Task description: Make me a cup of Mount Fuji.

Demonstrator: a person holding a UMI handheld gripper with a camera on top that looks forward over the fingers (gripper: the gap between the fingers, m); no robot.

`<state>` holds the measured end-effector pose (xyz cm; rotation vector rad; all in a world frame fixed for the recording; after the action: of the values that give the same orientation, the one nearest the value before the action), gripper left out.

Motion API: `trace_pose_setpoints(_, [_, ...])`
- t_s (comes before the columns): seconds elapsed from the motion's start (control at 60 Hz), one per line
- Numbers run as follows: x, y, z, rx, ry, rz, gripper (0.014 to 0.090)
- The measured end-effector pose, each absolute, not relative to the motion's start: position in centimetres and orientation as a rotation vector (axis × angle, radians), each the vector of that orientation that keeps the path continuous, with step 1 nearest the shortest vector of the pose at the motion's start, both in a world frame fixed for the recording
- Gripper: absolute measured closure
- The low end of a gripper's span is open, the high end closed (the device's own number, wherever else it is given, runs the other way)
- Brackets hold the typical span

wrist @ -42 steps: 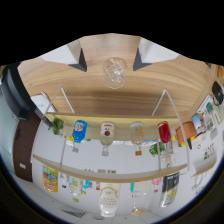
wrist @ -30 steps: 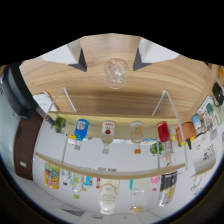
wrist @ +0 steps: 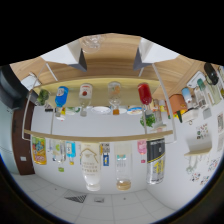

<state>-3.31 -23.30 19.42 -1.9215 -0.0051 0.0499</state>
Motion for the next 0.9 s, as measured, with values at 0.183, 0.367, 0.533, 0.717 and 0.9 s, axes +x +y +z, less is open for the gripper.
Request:
trace_pose_setpoints(0.183, [-5.0, -16.1, 20.3, -1.870, -0.031, 0.066, 0.0191])
trace_pose_setpoints(0.367, [-5.7, -11.3, 19.5, -1.867, -0.035, 0.052, 0.0364])
trace_pose_setpoints(0.533, [-5.1, -9.8, 19.0, -1.857, -0.012, 0.020, 0.0648])
trace_pose_setpoints(0.717, [-4.5, -10.1, 19.3, -1.840, -0.015, -0.012, 0.0686])
trace_pose_setpoints(0.9, [-5.1, -12.4, 20.7, -1.814, -0.027, 0.006, 0.0694])
